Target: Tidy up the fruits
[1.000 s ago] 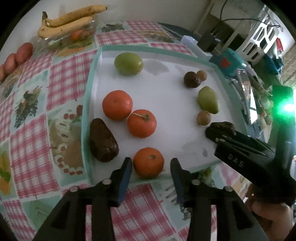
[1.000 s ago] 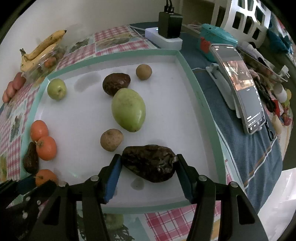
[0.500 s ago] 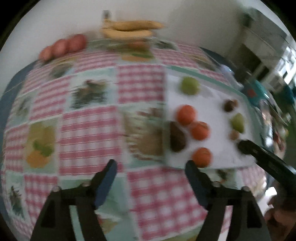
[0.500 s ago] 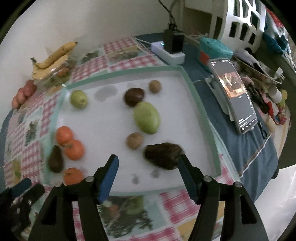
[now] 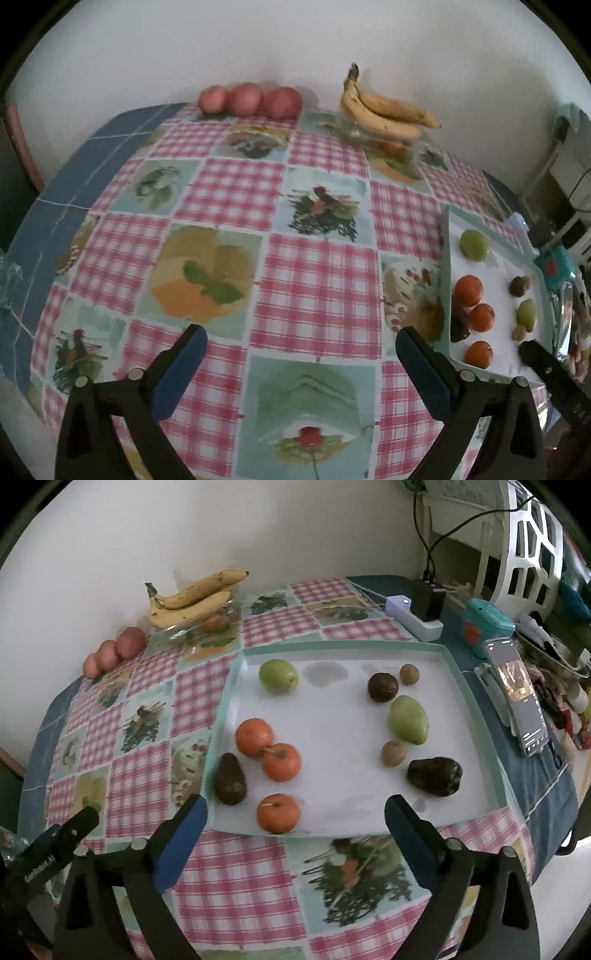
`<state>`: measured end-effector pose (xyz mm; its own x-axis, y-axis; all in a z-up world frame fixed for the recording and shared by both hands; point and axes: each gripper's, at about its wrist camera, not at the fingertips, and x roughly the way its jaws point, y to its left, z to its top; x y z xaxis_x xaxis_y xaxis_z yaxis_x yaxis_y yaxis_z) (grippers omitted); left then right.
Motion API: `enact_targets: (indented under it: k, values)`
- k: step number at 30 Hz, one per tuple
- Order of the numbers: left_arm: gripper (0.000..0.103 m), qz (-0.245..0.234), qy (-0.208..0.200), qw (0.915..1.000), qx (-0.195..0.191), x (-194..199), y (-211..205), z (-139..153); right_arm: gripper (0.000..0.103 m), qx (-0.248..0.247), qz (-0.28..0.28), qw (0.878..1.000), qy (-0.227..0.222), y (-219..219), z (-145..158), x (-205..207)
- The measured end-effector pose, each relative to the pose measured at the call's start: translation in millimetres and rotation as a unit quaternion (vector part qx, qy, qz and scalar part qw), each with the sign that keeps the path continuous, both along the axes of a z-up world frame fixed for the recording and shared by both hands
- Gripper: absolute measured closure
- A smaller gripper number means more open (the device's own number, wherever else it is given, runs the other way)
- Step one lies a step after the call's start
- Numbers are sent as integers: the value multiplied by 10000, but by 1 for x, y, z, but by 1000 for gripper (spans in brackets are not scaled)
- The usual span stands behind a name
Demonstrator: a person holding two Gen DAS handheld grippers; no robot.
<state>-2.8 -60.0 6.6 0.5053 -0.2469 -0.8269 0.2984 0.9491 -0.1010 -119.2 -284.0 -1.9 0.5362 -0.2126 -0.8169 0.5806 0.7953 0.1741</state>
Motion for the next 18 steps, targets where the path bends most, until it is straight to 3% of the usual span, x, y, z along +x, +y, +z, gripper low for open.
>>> enact_targets:
  k: [8,15,18]
  values:
    - [0,53,-542,9984,-163,-20,15,29,5,110,131,9999,0,16,-3,-2]
    - [0,309,-721,9967,195,-34,21,34,5,19,205,9998,4,20,0,-3]
    - [0,369,-570,9976,128,-33,25,32,5,-56,267,9996,53,23,0,-1]
